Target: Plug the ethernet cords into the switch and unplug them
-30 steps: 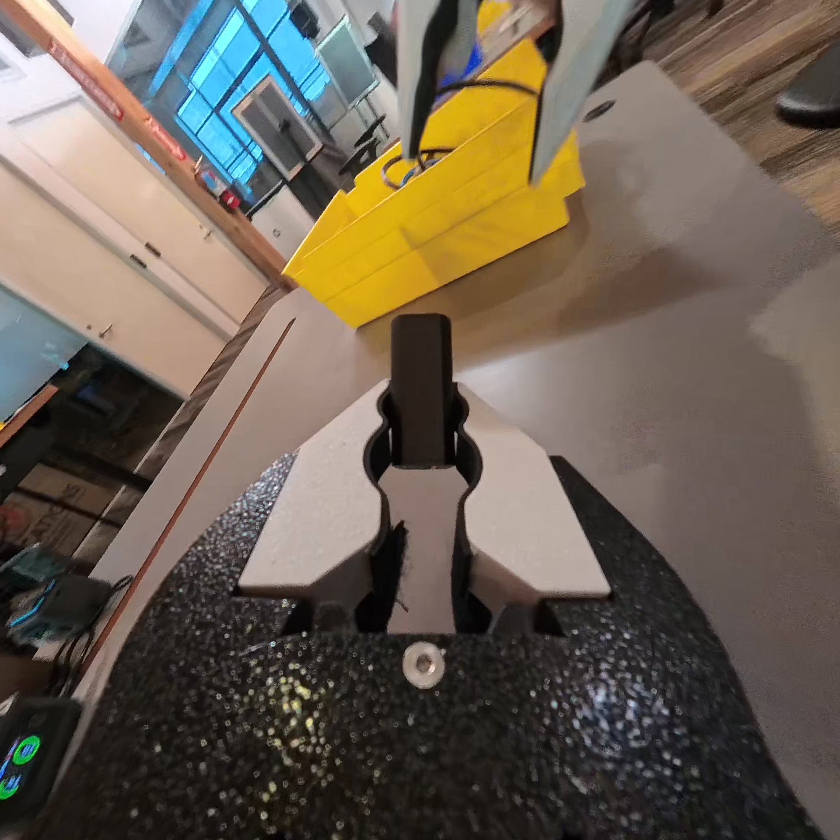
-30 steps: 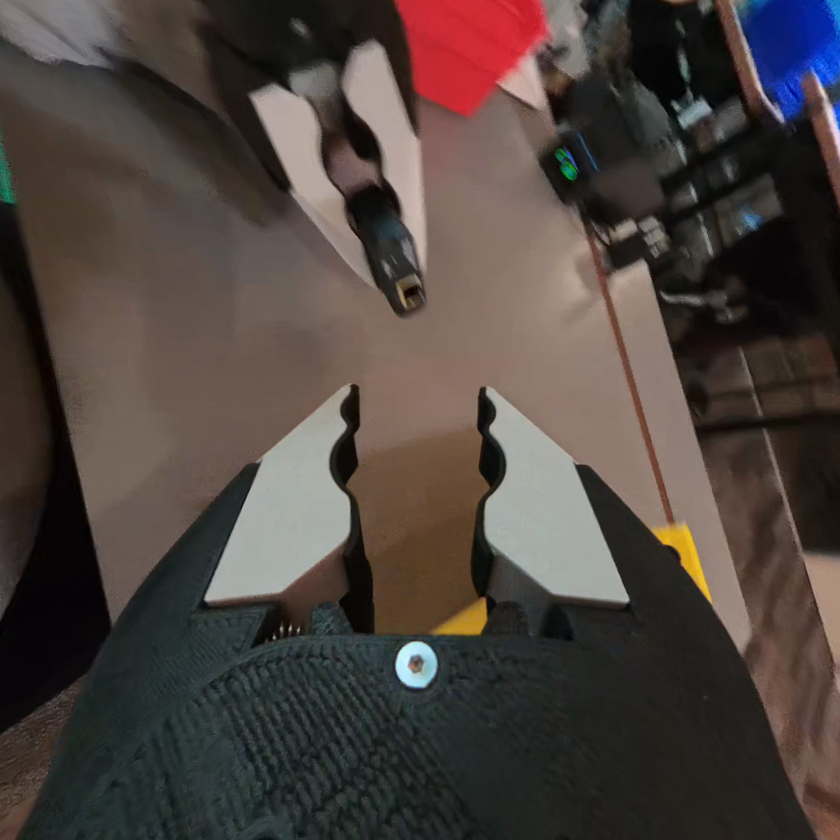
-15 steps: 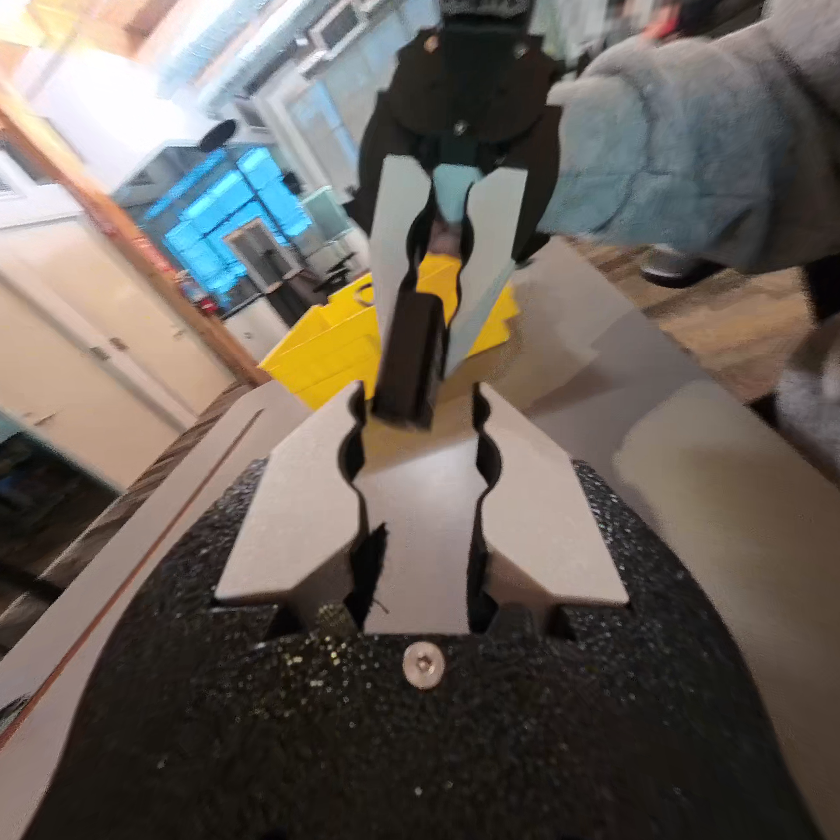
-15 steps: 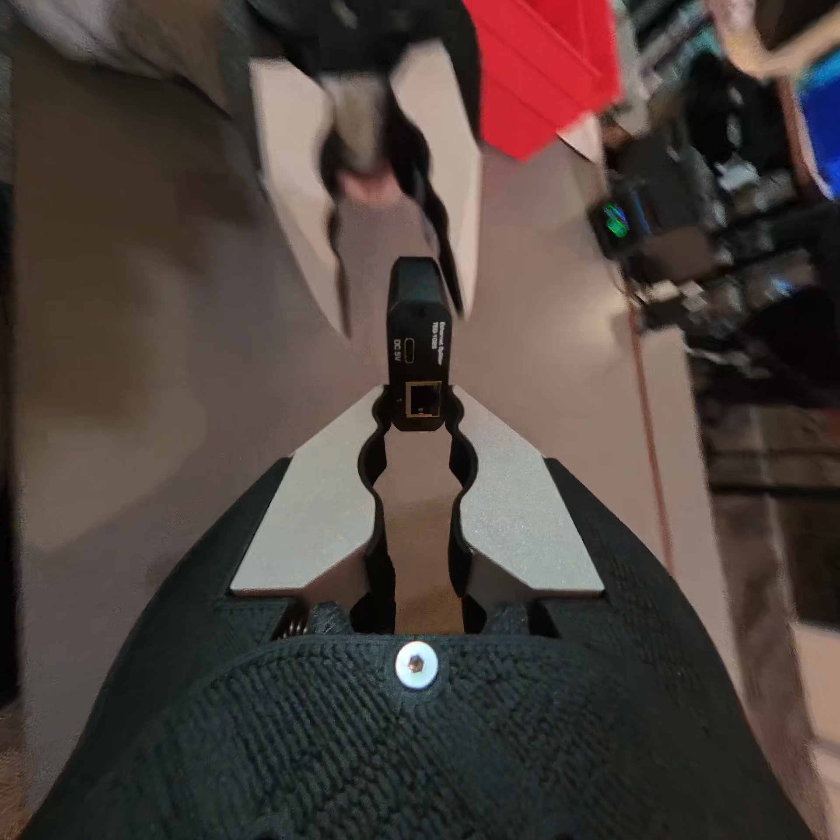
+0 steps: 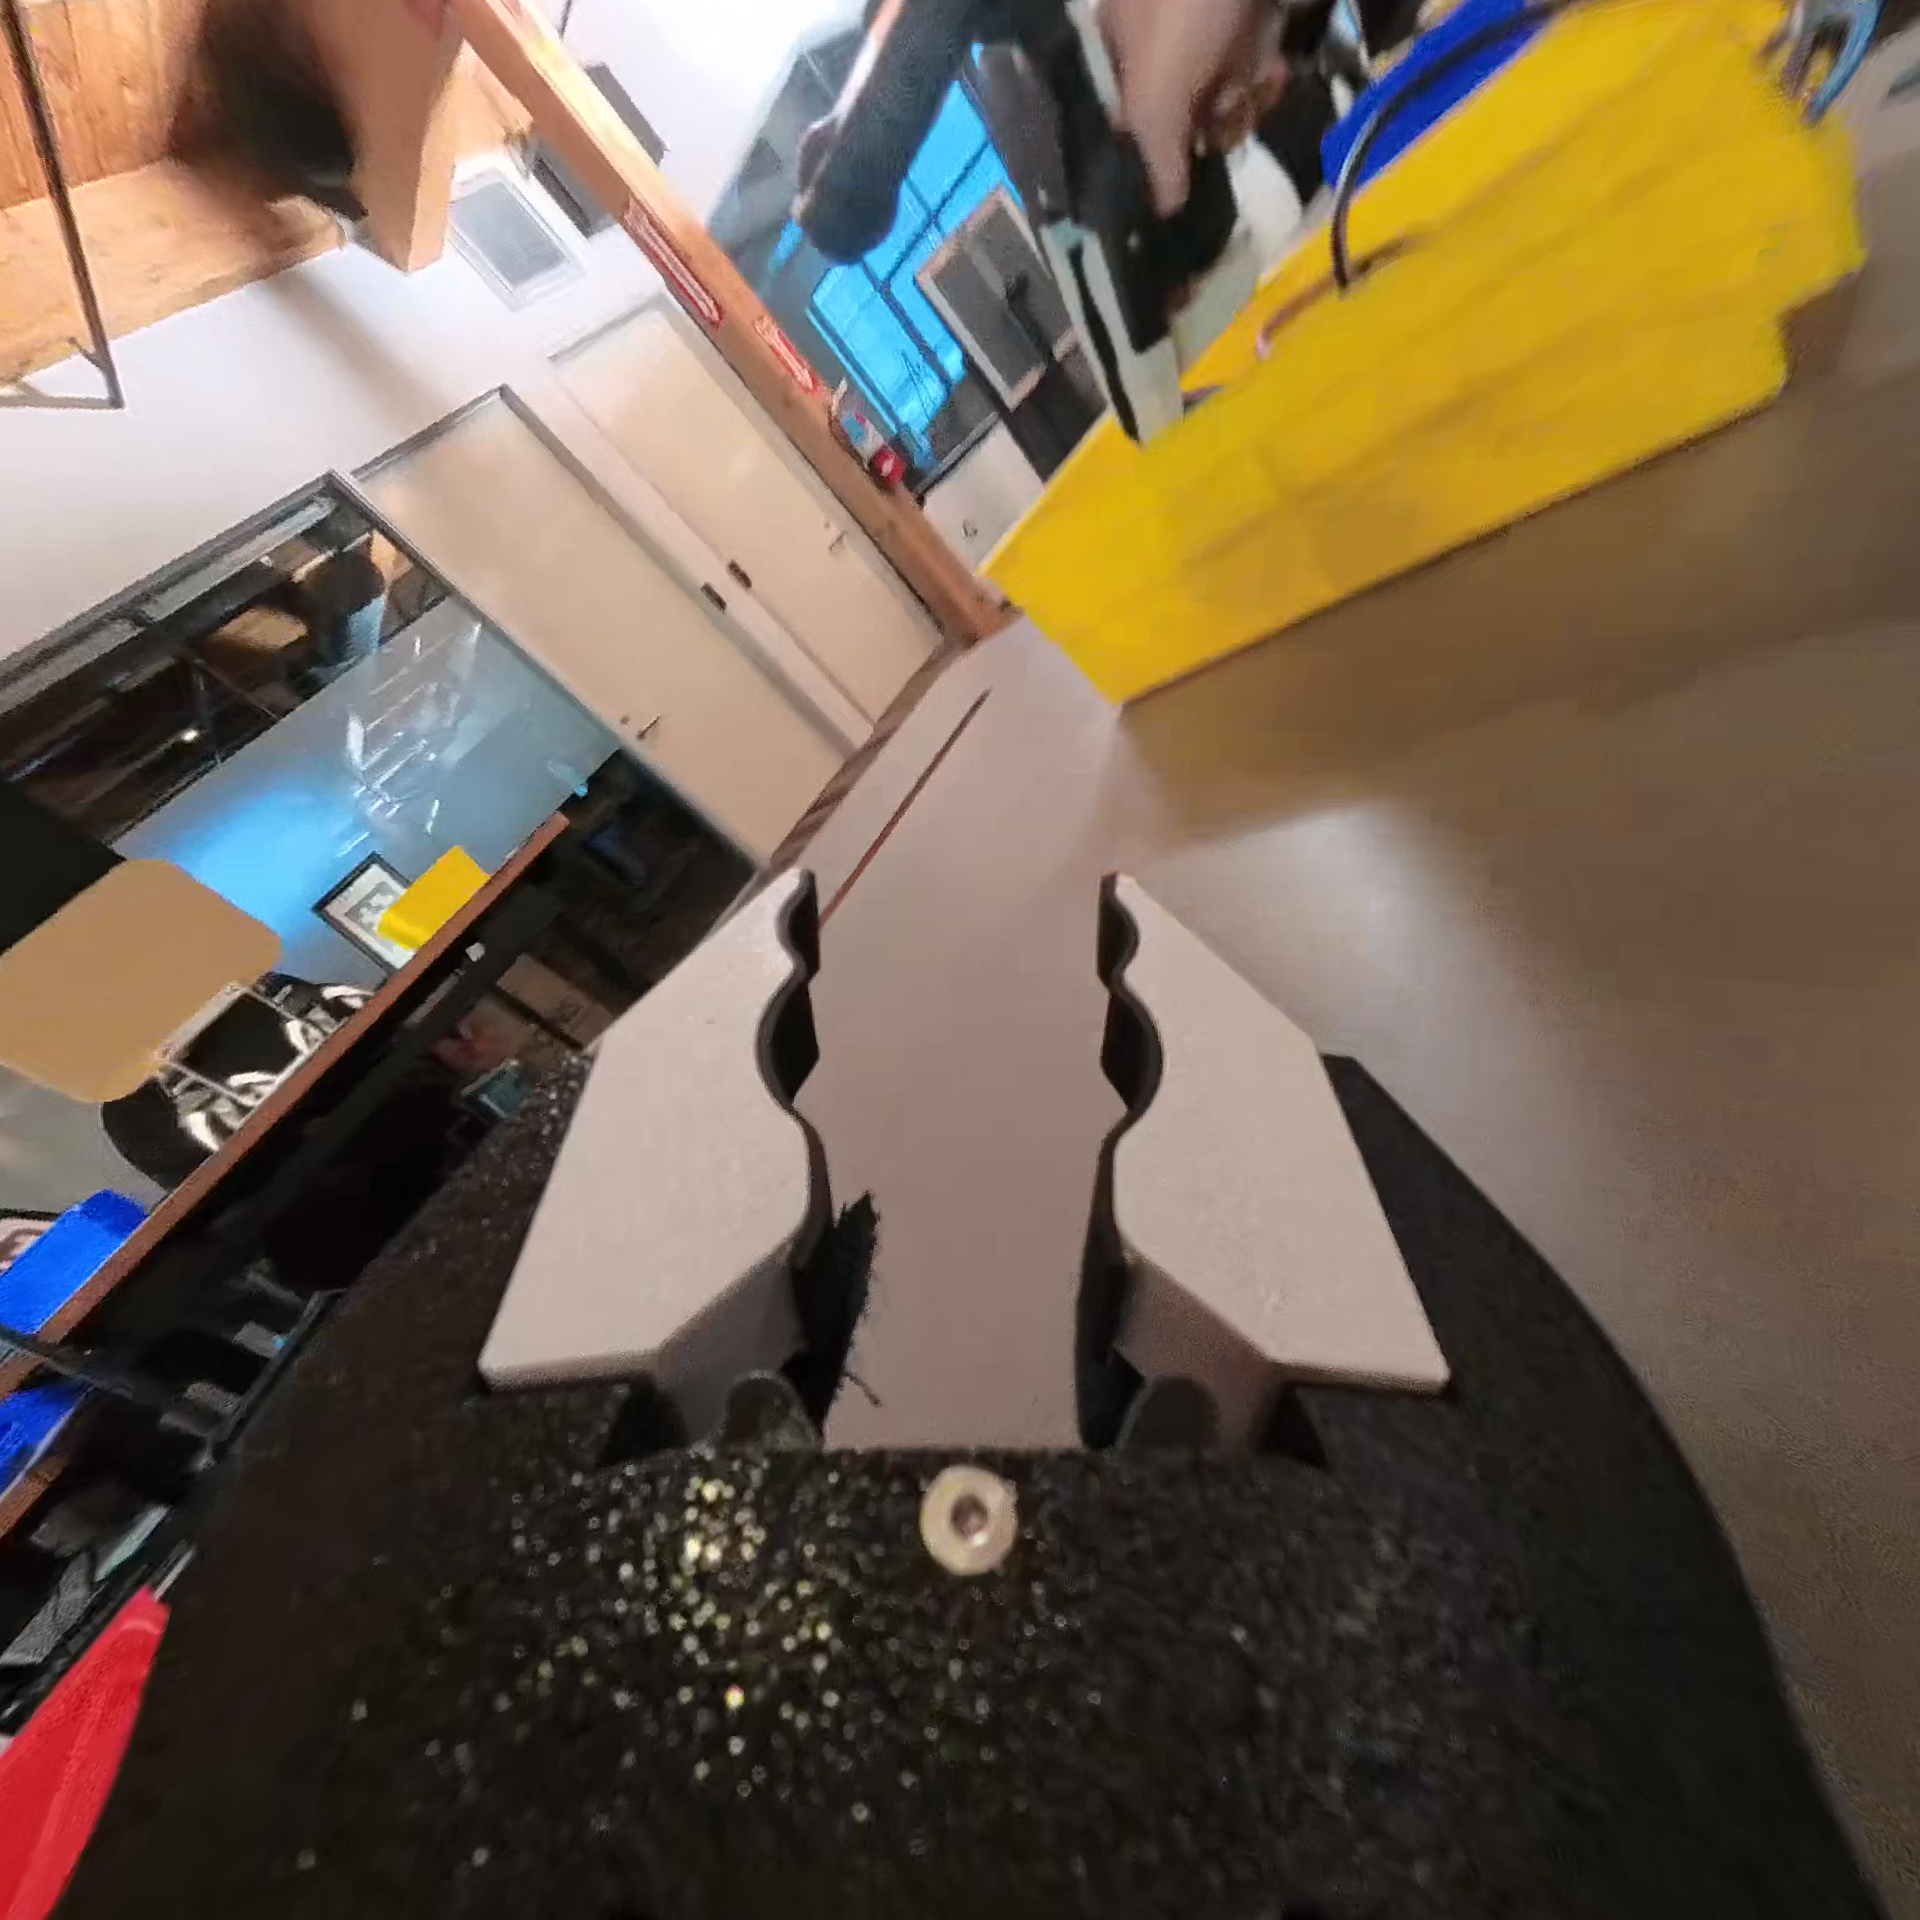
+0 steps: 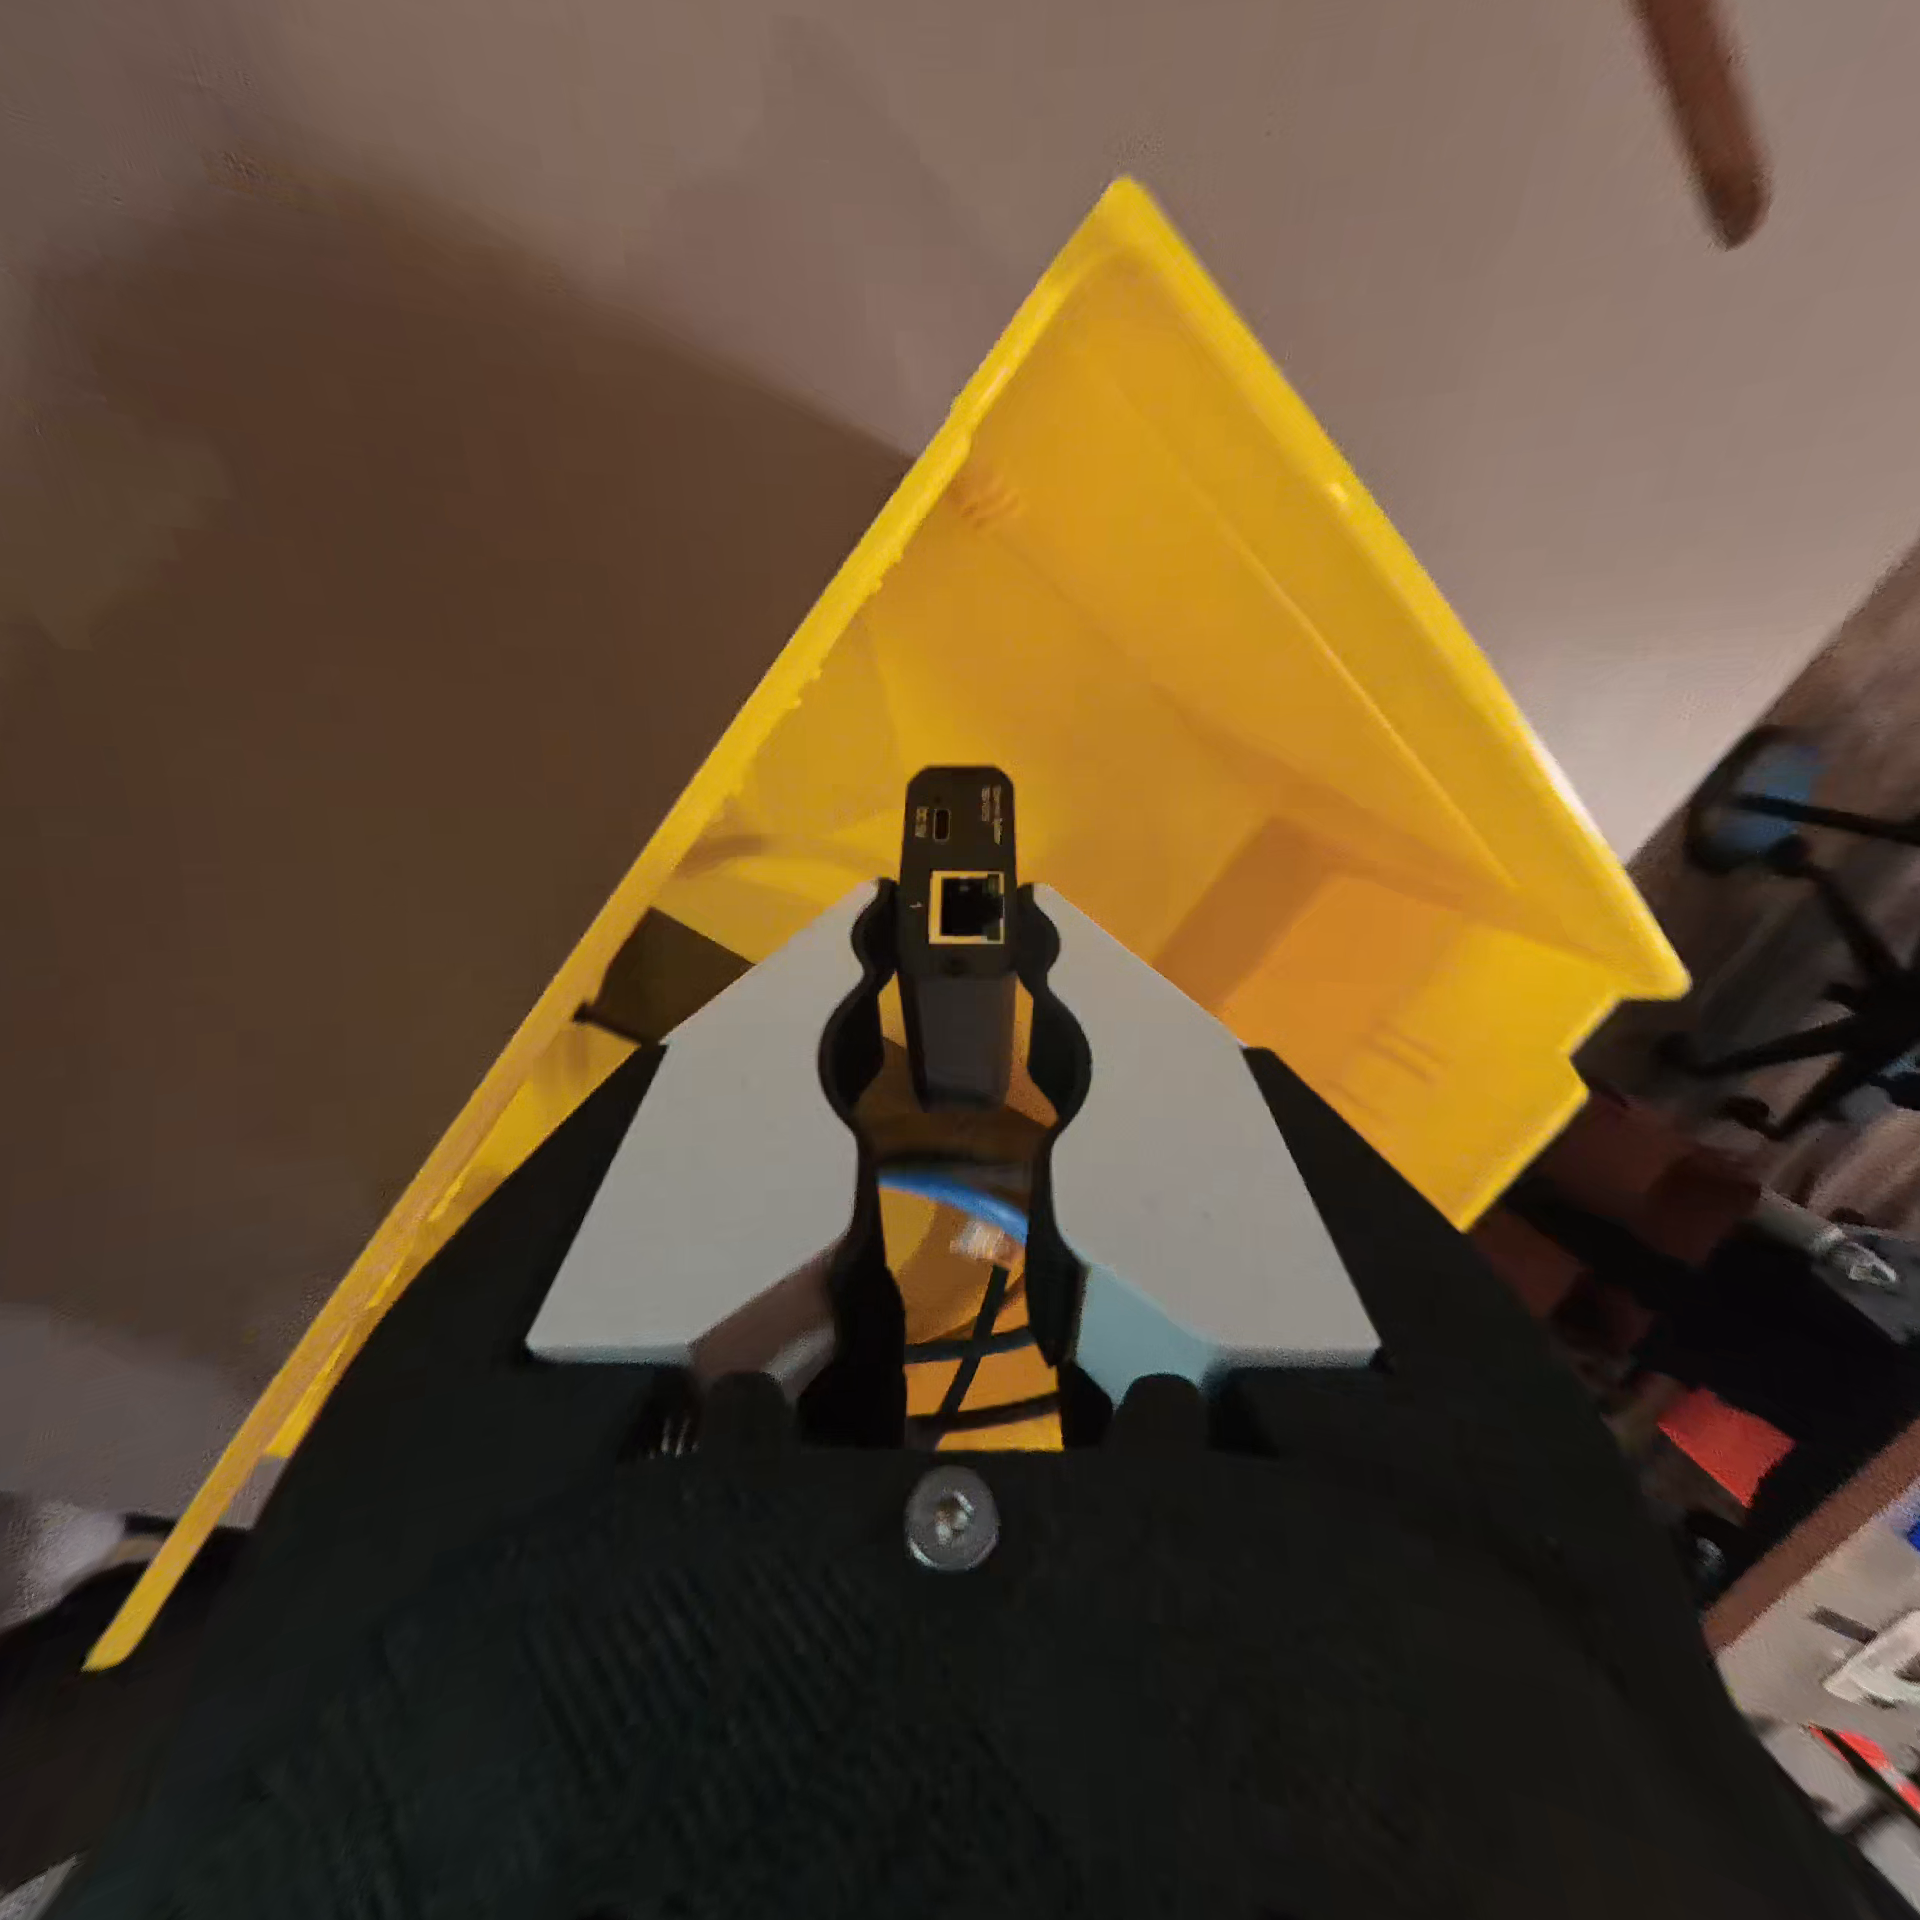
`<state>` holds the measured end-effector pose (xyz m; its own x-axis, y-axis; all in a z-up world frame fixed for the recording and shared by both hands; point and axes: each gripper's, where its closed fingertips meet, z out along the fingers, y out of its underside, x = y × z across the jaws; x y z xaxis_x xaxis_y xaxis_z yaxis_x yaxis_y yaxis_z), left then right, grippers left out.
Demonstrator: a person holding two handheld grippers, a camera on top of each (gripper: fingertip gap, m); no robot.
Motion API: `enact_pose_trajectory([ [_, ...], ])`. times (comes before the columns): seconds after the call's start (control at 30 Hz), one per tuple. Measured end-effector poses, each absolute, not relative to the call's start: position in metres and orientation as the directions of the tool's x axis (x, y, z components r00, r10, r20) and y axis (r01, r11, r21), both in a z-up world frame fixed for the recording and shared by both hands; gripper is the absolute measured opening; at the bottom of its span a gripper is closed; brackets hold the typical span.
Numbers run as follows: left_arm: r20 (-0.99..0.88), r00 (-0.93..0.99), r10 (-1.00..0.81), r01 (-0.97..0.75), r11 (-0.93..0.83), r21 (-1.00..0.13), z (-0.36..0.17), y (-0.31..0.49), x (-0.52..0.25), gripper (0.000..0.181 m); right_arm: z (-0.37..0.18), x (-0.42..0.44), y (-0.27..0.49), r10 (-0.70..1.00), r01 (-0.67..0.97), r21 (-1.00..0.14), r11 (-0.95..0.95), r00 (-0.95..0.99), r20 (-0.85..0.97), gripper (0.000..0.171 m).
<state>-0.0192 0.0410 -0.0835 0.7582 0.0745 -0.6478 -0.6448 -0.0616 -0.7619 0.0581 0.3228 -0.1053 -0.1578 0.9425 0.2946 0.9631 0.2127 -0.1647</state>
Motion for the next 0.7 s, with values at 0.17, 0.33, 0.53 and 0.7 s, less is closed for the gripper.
enact_pose_trajectory([
  [0.17, -0.619, 0.783, 0.059, -0.615, -0.079, -0.785, -0.089, 0.042, -0.023, 0.052, -0.141, 0.048, 0.320, 0.965, 0.971, -0.128, 0.200, -0.172, 0.200, 0.022],
  [0.33, -0.623, 0.779, 0.069, -0.619, -0.079, -0.782, -0.088, 0.041, -0.023, 0.055, -0.090, 0.041, 0.335, 0.904, 0.897, -0.384, 0.222, -0.042, 0.425, 0.038],
  [0.53, -0.607, 0.785, 0.126, -0.604, -0.065, -0.795, -0.081, 0.036, -0.030, 0.063, 0.009, 0.108, 0.312, 0.777, 0.478, -0.803, 0.356, 0.326, 0.539, 0.046],
  [0.7, -0.561, 0.802, 0.205, -0.560, -0.066, -0.826, -0.078, 0.029, -0.043, 0.069, 0.020, 0.226, 0.338, 0.563, 0.232, -0.888, 0.397, 0.703, 0.435, 0.045],
])
